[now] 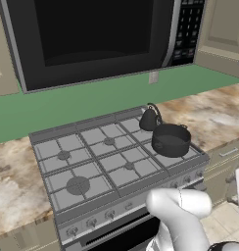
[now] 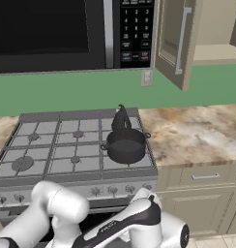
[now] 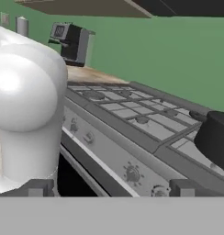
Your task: Pick the kettle from the cabinet and place it on a stove burner. Then pick the pot from the counter and place it on another stove burner. Finally, turn both burners on.
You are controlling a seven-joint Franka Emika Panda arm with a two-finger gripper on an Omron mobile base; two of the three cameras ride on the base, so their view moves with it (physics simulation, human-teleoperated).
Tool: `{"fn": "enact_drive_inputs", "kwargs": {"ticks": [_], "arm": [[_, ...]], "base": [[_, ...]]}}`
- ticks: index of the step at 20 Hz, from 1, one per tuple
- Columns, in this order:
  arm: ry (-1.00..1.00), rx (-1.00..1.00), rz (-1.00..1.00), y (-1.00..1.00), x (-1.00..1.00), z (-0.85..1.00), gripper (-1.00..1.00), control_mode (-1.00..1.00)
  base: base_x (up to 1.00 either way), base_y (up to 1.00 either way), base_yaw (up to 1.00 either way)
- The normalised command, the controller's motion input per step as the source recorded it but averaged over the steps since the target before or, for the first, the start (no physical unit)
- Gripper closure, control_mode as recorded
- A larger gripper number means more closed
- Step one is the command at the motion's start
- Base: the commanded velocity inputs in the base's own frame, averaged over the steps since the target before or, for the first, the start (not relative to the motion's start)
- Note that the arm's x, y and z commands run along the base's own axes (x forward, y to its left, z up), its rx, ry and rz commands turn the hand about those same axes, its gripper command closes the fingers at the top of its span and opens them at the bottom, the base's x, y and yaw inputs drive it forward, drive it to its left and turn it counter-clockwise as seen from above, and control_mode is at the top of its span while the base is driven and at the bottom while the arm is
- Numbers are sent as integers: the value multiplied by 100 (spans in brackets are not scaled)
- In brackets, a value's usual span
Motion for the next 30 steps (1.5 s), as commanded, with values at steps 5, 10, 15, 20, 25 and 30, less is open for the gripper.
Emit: {"fn": "enact_drive_inputs", "kwargs": {"ticks": [5,10,15,20,25,30], "arm": [[0,12,-14,28,11,0,-100,-100],[1,9,-11,10,8,0,-100,-100],[5,8,-2,0,28,0,-100,-100],[1,4,-6,5,22,-2,-100,-100],[0,1,-11,-1,3,-21,-100,-100],[0,2,-21,0,0,-17,-100,-100]], "base": [[0,0,0],[0,0,0],[0,0,0],[0,0,0],[0,0,0],[0,0,0]]}}
